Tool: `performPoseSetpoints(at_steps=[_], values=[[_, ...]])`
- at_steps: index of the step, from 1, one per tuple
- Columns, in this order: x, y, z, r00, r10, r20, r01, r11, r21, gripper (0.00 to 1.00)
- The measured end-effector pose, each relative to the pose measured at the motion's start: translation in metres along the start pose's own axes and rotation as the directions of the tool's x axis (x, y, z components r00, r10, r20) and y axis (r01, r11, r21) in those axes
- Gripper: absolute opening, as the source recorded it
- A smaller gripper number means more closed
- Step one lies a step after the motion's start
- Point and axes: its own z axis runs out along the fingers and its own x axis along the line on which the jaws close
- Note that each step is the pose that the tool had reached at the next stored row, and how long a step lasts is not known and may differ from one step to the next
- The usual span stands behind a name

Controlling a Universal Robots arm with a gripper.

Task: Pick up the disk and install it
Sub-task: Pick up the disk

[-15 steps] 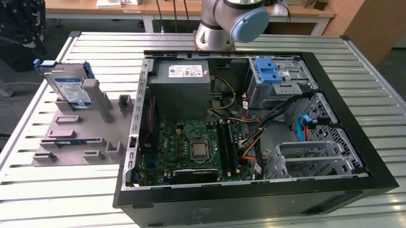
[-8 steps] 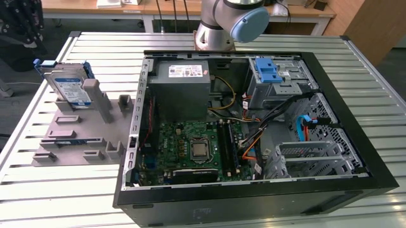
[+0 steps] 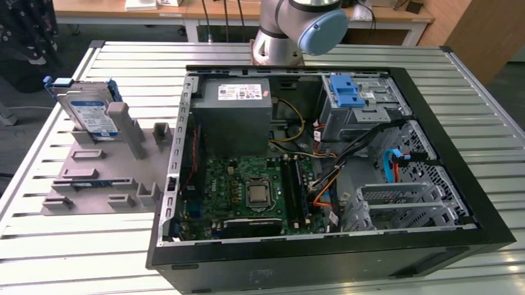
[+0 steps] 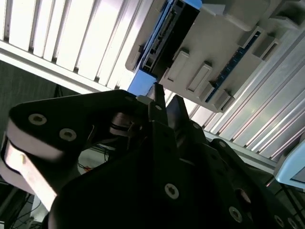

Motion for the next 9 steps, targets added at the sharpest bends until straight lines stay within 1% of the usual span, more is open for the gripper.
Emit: performPoseSetpoints(at_steps=[1,3,9], values=[[0.0000,0.0000,0.0000,1.0000,0.000,0.0000,0.000,1.0000,0.0000,0.23],[0.0000,0.0000,0.0000,1.0000,0.000,0.0000,0.000,1.0000,0.0000,0.36],[0.0000,0.0000,0.0000,1.0000,-0.002,0.0000,0.002,1.0000,0.0000,0.36]])
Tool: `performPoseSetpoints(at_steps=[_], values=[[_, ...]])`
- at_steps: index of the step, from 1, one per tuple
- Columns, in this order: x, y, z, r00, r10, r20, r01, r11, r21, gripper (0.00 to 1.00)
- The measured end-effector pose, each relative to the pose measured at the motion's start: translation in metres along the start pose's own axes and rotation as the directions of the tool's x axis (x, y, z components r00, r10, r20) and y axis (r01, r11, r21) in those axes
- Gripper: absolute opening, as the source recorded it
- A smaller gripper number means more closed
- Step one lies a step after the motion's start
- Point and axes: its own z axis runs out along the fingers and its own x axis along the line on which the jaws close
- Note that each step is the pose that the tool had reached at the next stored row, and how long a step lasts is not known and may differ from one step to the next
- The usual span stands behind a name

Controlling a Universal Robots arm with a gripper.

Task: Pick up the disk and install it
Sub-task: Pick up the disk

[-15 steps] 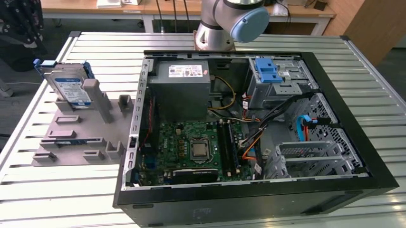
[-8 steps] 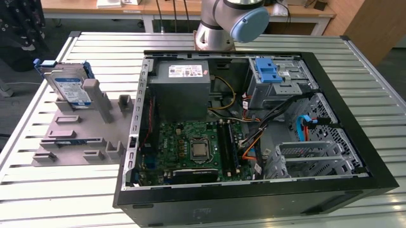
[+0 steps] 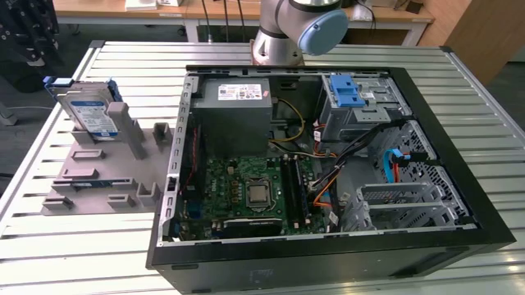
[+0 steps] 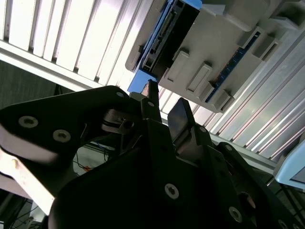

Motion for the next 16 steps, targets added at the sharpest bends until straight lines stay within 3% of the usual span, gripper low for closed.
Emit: performPoseSetpoints(at_steps=[12,16], values=[[0.0000,0.0000,0.0000,1.0000,-0.003,0.0000,0.003,1.0000,0.0000,0.36],[0.0000,0.0001,0.0003,0.9993,-0.038,-0.0005,0.038,0.9993,-0.0002,0.36]])
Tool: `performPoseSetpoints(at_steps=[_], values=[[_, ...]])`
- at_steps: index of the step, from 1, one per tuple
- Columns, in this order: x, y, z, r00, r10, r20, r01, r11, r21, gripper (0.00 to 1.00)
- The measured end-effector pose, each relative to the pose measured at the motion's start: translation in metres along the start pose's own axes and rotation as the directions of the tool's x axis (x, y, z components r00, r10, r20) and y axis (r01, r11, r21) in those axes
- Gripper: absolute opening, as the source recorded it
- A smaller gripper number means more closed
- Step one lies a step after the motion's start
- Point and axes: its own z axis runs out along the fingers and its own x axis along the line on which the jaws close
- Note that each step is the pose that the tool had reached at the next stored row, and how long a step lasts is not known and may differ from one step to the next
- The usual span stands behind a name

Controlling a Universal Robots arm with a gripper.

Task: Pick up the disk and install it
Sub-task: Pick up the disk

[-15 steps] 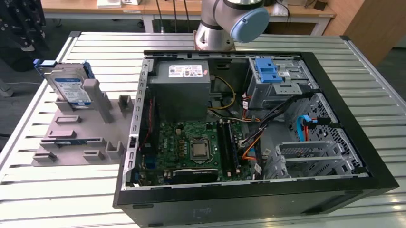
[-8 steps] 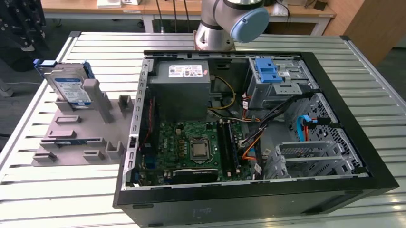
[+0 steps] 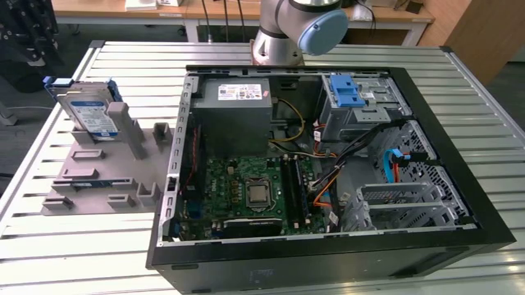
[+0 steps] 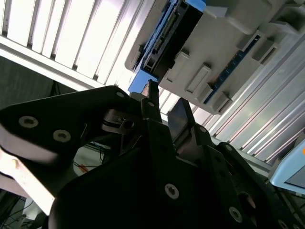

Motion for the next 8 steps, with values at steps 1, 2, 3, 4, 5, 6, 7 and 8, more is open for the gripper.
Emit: performPoseSetpoints(at_steps=[1,2,3,4,5,6,7,8], values=[[-0.0001,0.0002,0.0004,1.0000,-0.001,0.0000,0.001,1.0000,0.0002,0.36],[-0.0003,0.0006,0.0012,1.0000,-0.001,0.0002,0.001,1.0000,0.0004,0.36],[-0.0004,0.0009,0.0020,1.0000,-0.001,0.0001,0.001,1.0000,0.0003,0.36],[-0.0009,0.0009,0.0031,1.0000,-0.001,-0.0005,0.001,1.0000,0.0002,0.36],[-0.0014,0.0010,0.0046,1.0000,-0.001,-0.0007,0.001,1.0000,0.0002,0.37],[-0.0016,0.0015,0.0064,1.0000,-0.001,-0.0008,0.001,1.0000,0.0003,0.37],[-0.0019,0.0015,0.0082,1.0000,-0.001,-0.0010,0.001,1.0000,0.0003,0.42],[-0.0023,0.0015,0.0101,1.0000,-0.001,-0.0010,0.001,1.0000,0.0004,0.48]])
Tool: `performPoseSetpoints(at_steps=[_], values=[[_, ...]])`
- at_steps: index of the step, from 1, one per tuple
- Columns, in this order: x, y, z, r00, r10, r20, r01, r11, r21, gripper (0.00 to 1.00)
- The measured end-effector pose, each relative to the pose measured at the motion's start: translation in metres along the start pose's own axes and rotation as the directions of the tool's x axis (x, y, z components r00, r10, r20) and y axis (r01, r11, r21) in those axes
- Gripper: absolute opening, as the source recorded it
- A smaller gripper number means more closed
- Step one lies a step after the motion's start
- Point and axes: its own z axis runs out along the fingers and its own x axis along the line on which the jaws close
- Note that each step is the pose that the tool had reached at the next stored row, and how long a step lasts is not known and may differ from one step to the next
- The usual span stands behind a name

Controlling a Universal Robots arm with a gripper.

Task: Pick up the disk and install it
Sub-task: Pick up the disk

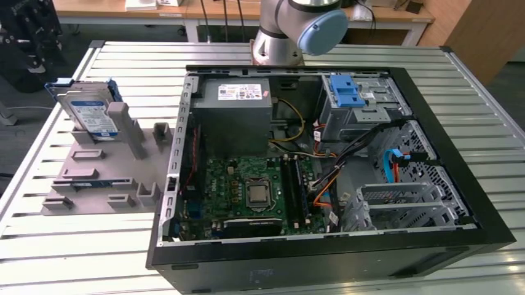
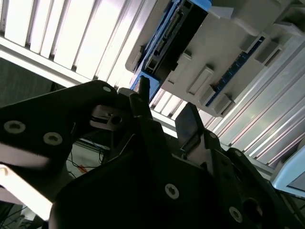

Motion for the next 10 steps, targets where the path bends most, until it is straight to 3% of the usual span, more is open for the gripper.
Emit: performPoseSetpoints(at_steps=[3,4,10], values=[[-0.0010,0.0001,0.0054,1.0000,0.000,-0.0001,0.000,1.0000,-0.0003,0.54],[-0.0012,0.0001,0.0073,1.0000,0.000,-0.0001,0.000,1.0000,-0.0002,0.60],[-0.0034,0.0023,0.0169,1.0000,0.000,0.0002,0.000,1.0000,0.0032,0.60]])
